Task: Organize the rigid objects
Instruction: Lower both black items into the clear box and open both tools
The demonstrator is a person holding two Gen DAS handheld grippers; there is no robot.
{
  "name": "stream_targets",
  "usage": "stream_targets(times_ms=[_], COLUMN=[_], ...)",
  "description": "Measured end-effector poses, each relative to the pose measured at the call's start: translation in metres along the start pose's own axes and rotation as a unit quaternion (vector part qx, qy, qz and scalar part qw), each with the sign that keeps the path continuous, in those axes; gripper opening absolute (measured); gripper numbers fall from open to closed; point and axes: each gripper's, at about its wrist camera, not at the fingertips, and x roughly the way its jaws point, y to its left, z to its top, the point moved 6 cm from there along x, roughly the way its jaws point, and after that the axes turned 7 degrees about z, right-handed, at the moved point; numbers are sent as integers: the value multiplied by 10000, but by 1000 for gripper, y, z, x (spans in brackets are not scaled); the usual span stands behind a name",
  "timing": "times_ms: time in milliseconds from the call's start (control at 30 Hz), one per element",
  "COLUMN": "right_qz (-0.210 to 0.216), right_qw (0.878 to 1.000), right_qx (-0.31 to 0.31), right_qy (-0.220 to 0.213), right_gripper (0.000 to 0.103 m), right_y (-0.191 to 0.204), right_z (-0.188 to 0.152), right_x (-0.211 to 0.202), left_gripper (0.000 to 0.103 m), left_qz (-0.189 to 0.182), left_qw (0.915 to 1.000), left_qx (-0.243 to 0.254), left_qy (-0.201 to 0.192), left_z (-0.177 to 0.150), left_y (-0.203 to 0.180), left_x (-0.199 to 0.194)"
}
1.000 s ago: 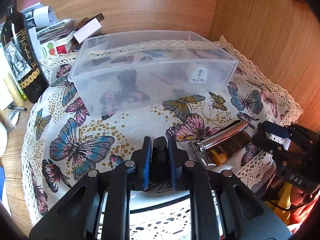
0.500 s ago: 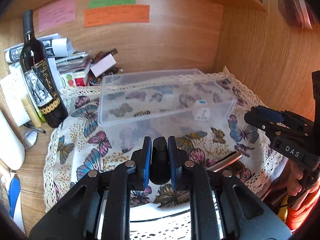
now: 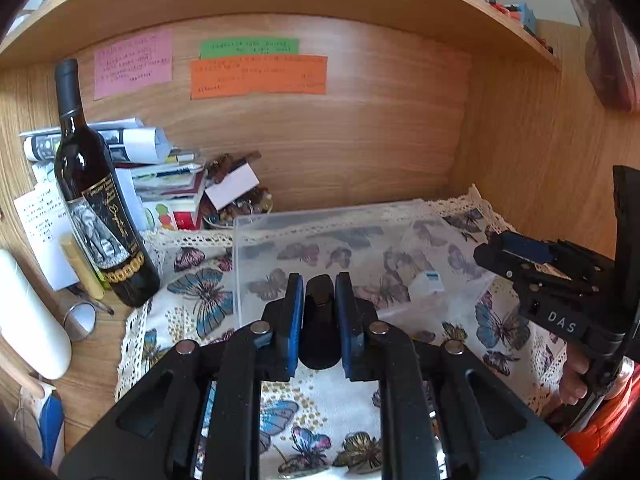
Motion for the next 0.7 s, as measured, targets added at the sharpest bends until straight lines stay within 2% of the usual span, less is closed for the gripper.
stream_targets(times_ms=[233, 400, 567, 700], right_qz=[102, 186, 275, 293], right_qw=[9998, 9992, 9980, 9970], right_qx=[-121, -206, -240, -252], right_qy=[80, 282, 521, 669], right_gripper=[41, 41, 41, 41], right_y=[5, 10, 12, 12], right_z=[13, 12, 7, 2], right_x=[22, 43, 61, 71], left_gripper=[16, 16, 16, 16], left_qz=[55, -45, 18, -14], left_qw=[9999, 9989, 9967, 9953], left_qx=[-116, -246, -205, -221], left_qy=[22, 403, 783, 947], left_z=[17, 15, 7, 2], left_y=[13, 20, 23, 24], left_x=[16, 39, 63, 76])
